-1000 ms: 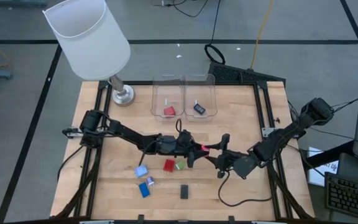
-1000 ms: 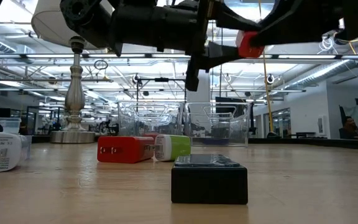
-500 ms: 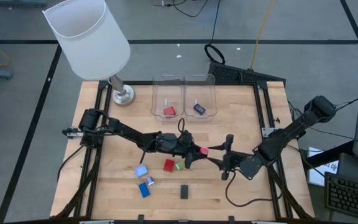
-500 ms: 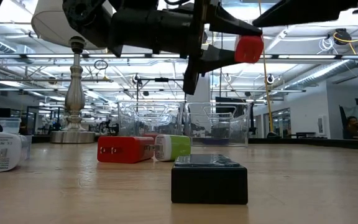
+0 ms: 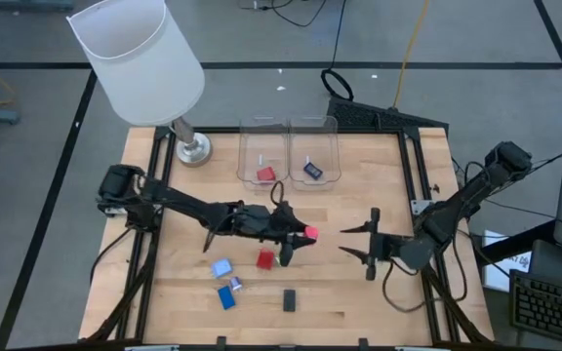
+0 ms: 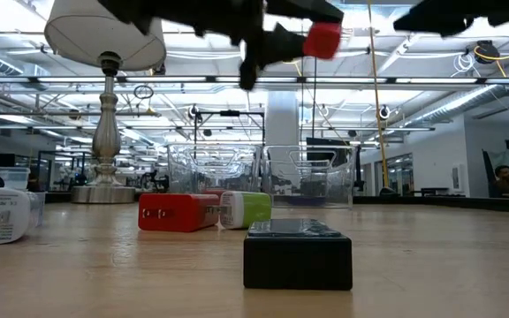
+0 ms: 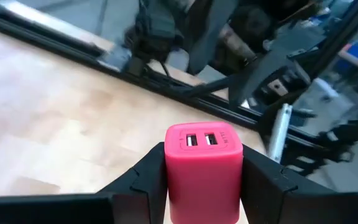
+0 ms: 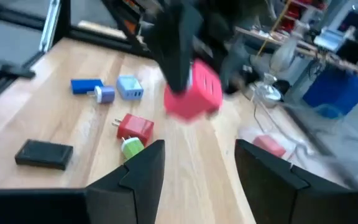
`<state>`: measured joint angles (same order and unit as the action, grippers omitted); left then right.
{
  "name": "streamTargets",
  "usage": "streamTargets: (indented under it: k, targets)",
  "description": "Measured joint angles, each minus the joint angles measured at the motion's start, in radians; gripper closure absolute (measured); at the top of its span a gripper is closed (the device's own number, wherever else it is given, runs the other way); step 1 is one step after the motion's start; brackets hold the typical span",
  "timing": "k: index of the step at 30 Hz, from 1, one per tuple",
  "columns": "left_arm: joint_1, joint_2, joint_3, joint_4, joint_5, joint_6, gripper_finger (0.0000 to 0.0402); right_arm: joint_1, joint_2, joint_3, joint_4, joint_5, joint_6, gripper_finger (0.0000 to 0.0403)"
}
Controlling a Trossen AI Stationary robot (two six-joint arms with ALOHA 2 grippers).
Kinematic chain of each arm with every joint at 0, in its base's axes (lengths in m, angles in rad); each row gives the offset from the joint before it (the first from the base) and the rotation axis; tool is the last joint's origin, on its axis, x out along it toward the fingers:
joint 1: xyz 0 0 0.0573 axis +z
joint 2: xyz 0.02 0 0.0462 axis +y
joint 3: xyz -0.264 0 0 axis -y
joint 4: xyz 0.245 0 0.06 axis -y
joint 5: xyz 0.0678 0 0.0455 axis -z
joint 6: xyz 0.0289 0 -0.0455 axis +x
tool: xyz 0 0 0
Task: Pick & Place Office items
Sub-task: Put the pink charger adapter into the left transparent bin
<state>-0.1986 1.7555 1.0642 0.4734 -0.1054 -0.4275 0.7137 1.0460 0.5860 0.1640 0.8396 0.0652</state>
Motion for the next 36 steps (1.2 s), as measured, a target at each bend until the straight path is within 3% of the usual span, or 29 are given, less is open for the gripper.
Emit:
streamTargets:
  k: [5,11,18,26,31,36]
  targets:
    - [-0.049,-0.116,0.000,-0.149,-0.167,0.101,0.0250,-0.033,-0.080,-0.138,0.104,-0.037,0.096,0.0225]
    - [-0.092,-0.201,-0.001,-0.285,-0.299,0.207,0.0250,-0.150,-0.169,-0.277,0.303,-0.321,0.098,0.0232]
    - [-0.074,-0.280,0.000,-0.410,-0.395,0.263,0.0250,-0.343,-0.298,-0.426,0.431,-0.532,0.102,0.0239]
    - [-0.022,-0.296,-0.002,-0.469,-0.410,0.288,0.0250,-0.507,-0.398,-0.481,0.407,-0.732,0.146,0.0247]
    - [0.027,-0.301,-0.023,-0.453,-0.400,0.276,0.0250,-0.567,-0.445,-0.480,0.361,-0.763,0.108,0.0248]
    - [0.074,-0.366,-0.156,-0.360,-0.384,0.276,0.0250,-0.607,-0.491,-0.480,0.321,-0.764,0.081,0.0248]
